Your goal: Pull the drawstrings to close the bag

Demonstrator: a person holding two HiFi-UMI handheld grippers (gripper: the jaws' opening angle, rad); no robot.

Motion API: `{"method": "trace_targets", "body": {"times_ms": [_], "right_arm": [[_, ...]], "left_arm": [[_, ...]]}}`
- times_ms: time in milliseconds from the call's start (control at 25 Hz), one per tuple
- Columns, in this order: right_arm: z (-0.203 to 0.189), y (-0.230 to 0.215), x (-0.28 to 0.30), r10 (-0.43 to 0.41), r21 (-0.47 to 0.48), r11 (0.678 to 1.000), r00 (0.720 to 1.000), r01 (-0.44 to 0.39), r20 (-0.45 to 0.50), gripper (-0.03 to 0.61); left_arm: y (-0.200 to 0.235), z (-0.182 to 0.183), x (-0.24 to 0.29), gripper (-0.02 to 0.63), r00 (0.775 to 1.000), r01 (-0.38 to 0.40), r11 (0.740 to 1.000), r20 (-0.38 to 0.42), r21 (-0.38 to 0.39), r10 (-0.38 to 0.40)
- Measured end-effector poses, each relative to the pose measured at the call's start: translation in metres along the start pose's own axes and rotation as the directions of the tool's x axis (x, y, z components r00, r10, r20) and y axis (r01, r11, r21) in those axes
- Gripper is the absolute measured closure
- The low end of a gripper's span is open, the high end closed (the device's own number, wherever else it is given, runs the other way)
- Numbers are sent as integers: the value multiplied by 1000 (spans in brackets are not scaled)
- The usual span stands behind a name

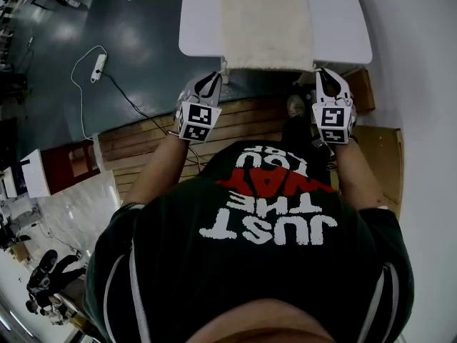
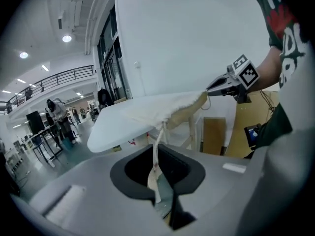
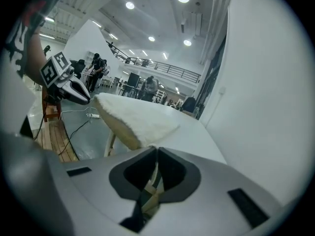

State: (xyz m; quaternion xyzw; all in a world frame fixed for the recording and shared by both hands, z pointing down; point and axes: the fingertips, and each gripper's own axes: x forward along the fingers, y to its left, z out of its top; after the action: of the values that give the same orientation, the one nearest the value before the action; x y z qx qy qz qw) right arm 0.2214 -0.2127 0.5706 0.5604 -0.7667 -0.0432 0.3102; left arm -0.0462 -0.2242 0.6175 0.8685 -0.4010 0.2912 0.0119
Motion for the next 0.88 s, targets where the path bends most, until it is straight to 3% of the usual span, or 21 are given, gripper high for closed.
{"method": "trace_targets", "body": {"times_ms": [120,400,600,880], "right_arm": [[2,0,0,-2,-9,1000,1000,2,-2,557],[3,3,-3,5,-23,1000,1000,-5,-3,557],[7,5,-2,14,-3,1000,1000,-14,-1,557],[8,5,-4,22,-6,1000,1000,-22,-7,557]], "left_arm": [[10,-3,5,574,999,-42,999,-5,-22,42],[-7,4,19,543,998,-53,999,35,-8,53],[-13,-1,20,514,998,-45,995,43,-92,49],[14,-2,25,514,991,-122,980,32,-160,128]]}}
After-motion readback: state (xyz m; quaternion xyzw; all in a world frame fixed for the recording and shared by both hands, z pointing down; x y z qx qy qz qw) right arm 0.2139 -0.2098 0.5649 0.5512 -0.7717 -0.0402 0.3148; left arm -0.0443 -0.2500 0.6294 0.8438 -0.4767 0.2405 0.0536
